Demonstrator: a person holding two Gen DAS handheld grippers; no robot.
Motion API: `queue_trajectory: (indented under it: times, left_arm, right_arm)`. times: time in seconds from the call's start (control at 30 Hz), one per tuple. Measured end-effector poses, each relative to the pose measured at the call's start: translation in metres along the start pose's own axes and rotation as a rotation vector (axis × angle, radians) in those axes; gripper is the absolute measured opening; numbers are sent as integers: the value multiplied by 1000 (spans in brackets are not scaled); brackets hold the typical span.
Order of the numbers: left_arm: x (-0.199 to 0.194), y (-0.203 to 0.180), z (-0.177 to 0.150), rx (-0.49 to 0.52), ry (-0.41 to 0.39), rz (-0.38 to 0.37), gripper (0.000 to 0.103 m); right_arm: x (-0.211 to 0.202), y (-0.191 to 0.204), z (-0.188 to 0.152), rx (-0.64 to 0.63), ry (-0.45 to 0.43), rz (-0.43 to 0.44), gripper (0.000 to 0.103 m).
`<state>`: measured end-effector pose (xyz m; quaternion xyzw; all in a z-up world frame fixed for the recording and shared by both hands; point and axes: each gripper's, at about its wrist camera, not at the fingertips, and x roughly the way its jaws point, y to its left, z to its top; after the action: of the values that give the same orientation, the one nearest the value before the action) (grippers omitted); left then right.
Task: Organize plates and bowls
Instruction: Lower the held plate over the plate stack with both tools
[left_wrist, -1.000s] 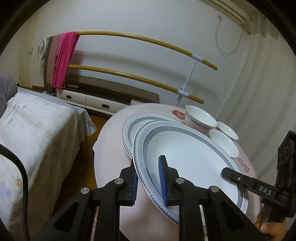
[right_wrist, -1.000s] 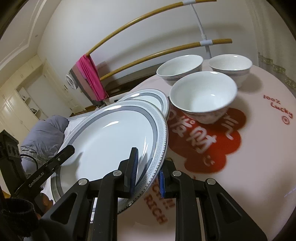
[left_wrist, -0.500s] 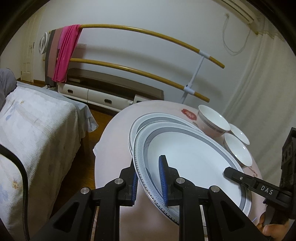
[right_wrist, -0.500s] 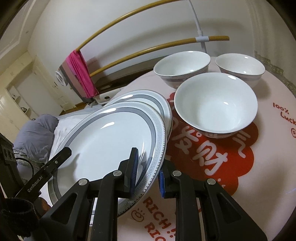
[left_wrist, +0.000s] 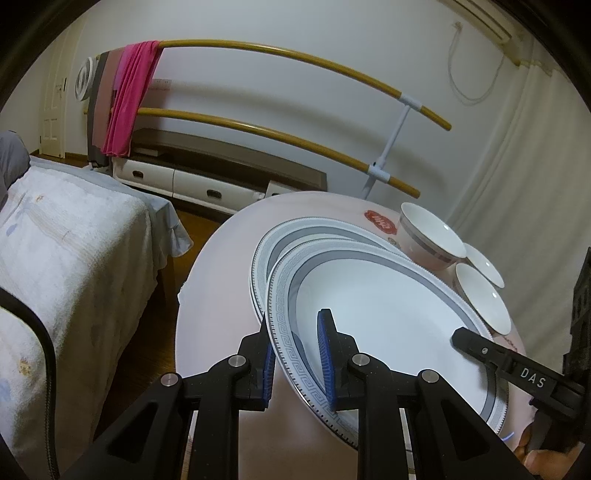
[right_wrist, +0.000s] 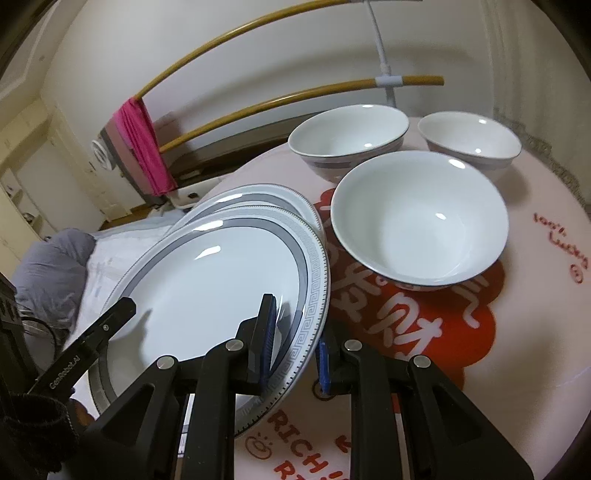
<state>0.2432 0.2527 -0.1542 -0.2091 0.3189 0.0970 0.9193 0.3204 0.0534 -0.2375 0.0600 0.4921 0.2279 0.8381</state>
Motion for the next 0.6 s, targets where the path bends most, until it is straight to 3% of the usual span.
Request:
queue_trajectory:
  times: [0.6]
  left_arm:
    - [7, 0, 2, -2, 5, 5, 20]
  right_arm:
    - [11, 6, 5, 30, 8, -60, 23]
